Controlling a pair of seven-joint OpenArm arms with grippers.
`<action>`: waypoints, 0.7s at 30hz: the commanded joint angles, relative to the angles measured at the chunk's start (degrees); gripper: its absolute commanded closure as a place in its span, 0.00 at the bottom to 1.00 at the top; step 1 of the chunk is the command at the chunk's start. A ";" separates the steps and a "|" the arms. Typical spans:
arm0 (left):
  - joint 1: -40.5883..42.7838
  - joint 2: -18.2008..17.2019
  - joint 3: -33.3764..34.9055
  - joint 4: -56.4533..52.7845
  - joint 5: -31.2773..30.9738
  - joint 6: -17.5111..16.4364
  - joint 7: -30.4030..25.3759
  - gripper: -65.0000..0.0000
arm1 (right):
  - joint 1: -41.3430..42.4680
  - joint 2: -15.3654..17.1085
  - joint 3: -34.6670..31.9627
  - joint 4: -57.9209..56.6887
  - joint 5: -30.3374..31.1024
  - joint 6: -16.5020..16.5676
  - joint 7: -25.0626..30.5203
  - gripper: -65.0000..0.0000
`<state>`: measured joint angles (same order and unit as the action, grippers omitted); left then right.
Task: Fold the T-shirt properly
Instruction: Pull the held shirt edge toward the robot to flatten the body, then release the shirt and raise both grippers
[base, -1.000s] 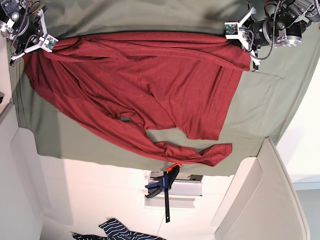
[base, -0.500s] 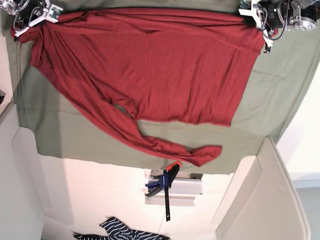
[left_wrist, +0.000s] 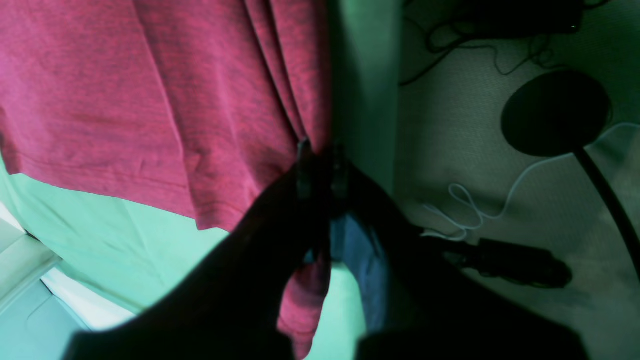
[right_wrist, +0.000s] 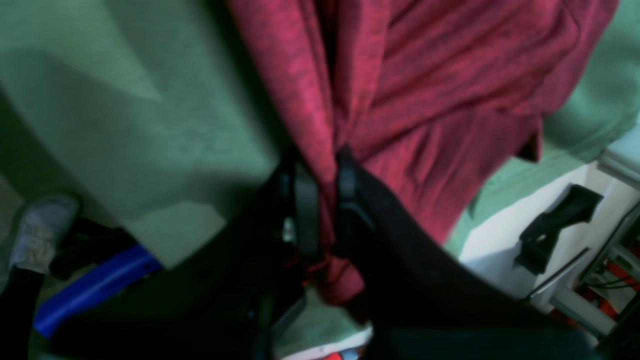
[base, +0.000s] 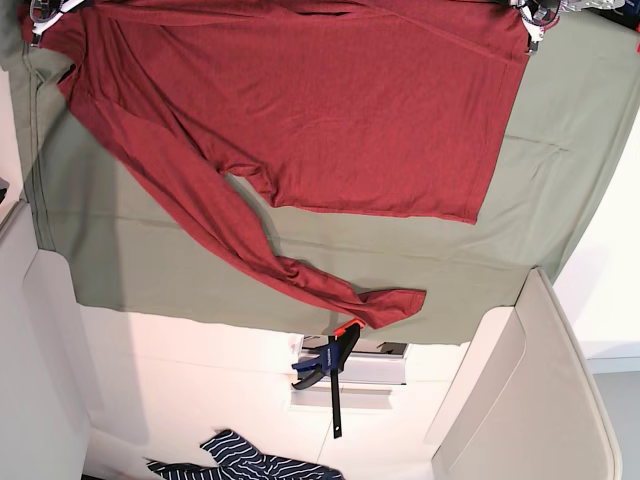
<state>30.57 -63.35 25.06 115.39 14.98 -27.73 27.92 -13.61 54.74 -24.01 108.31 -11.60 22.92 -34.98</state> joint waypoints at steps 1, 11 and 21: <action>-0.04 -1.44 -0.66 0.42 0.96 0.33 2.12 1.00 | 0.35 1.44 0.81 0.83 -0.96 -0.42 -1.55 1.00; -0.04 -1.42 -0.66 0.42 -0.07 0.02 1.88 1.00 | -3.04 1.44 0.81 2.86 -1.03 -0.37 -1.55 1.00; -0.07 -1.44 -0.66 4.02 -3.37 -0.81 3.43 1.00 | -3.26 1.44 0.81 3.89 0.04 -0.20 -1.55 1.00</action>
<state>30.61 -63.55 25.04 118.72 11.33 -28.56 30.68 -17.02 54.85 -23.94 111.44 -11.38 22.92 -35.86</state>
